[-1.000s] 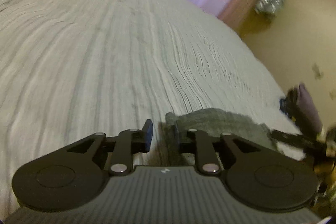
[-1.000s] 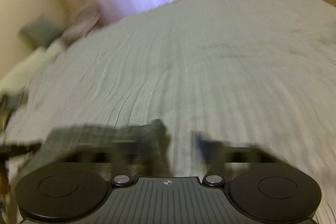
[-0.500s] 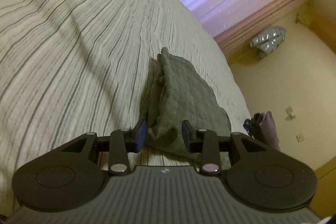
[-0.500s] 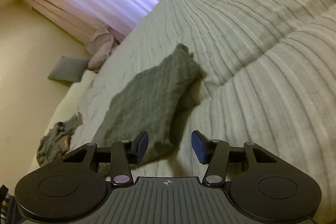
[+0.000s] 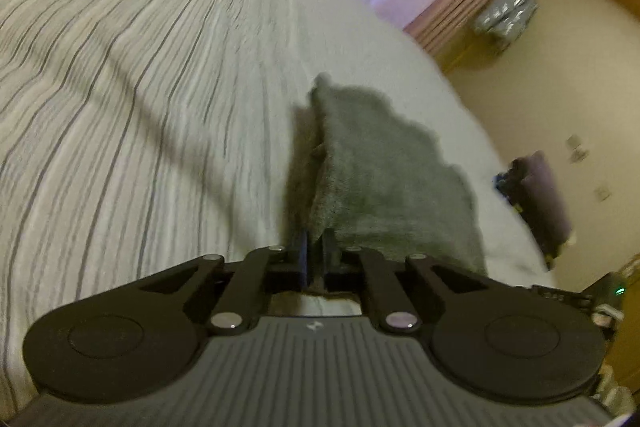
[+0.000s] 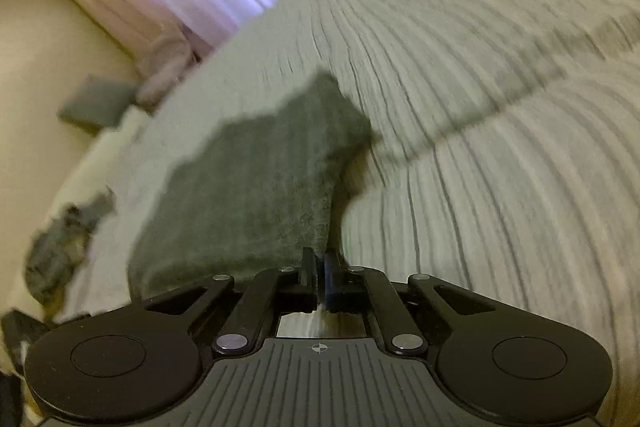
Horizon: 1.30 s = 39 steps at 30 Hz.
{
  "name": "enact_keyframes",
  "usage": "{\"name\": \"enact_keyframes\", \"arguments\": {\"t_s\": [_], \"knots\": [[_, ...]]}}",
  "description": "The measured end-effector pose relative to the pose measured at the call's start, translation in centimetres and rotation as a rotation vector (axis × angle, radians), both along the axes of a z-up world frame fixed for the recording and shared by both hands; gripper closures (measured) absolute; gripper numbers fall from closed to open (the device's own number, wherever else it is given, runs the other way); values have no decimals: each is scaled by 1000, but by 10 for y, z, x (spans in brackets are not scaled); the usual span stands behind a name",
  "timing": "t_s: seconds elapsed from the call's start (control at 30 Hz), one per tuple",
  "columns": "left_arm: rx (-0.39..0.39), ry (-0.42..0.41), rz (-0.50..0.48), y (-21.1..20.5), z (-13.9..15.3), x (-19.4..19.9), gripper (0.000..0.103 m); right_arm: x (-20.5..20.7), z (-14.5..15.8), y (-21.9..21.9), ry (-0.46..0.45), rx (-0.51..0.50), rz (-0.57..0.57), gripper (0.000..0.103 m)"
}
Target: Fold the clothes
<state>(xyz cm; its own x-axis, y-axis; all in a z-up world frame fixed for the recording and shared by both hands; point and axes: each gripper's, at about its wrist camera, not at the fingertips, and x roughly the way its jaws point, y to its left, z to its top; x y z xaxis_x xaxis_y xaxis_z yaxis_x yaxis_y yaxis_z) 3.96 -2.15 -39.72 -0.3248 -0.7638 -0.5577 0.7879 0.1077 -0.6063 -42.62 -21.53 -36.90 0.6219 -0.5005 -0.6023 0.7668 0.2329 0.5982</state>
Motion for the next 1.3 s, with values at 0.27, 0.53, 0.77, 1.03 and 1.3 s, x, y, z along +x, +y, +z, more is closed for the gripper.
{"name": "enact_keyframes", "arguments": {"t_s": [0.27, 0.53, 0.77, 1.03, 1.3], "knots": [[-60, -168, 53, 21, 48, -16, 82, 4, 49, 26, 196, -216, -21, 48], [-112, -338, -130, -14, 58, -88, 95, 75, 53, 42, 304, -394, 186, 86], [-62, -435, -131, -25, 20, -92, 97, 87, 3, 42, 515, -419, 230, 86], [-79, -458, -34, -18, 35, -61, 101, 60, 23, 34, 481, -355, 181, 85], [-97, -425, -57, -24, 46, -67, 99, 73, 40, 20, 415, -402, 156, 85]]}}
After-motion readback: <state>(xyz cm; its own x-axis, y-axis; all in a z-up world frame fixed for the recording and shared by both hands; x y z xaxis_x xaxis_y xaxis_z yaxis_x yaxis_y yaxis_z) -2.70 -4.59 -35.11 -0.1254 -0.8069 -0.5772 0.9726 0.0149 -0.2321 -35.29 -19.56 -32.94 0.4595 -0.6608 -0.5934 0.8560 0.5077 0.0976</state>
